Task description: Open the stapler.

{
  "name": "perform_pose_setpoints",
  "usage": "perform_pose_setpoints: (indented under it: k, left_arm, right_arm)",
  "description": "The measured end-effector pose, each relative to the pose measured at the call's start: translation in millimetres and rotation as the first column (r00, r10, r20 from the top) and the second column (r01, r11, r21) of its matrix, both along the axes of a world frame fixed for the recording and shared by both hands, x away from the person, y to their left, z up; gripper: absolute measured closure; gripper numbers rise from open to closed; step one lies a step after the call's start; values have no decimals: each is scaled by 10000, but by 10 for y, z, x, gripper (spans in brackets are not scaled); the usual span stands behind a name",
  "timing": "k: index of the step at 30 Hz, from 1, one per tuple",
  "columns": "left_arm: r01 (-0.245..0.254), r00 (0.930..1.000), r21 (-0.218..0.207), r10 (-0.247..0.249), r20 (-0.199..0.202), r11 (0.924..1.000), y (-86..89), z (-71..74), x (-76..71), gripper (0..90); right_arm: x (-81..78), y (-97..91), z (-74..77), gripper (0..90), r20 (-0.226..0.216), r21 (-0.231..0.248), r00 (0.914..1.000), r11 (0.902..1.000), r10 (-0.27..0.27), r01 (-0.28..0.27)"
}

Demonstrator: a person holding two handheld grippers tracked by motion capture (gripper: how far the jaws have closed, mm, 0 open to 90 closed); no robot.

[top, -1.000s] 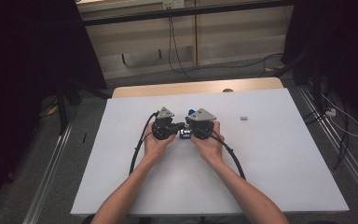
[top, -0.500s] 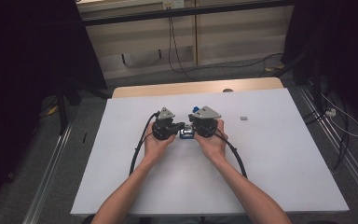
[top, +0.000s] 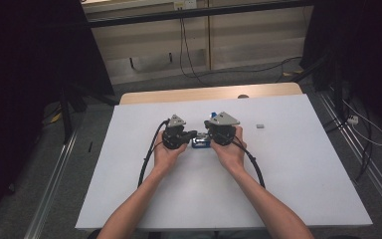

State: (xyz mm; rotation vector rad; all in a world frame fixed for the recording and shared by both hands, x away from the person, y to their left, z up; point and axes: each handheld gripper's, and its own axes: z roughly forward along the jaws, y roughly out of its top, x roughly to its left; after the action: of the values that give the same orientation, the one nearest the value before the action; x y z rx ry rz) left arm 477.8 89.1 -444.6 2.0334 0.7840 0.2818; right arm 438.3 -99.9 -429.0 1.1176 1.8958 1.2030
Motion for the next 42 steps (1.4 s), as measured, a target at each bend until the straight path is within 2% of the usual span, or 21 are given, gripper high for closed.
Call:
perform_pose_setpoints:
  k: [7,23,42]
  left_arm:
    - [-27,10000,4,27,-13,10000,-3,2,-2,900]
    - [-40,10000,49,40,6,10000,-8,4,-6,900]
    - [4,9999,123,-5,121,9999,-9,4,-11,900]
  right_arm:
    - [-2,-45,13,900,-38,159,10000,9999,-19,19]
    - [-15,-121,31,900,26,92,9999,9999,-123,123]
    - [-23,-173,31,900,91,260,9998,9995,-172,170]
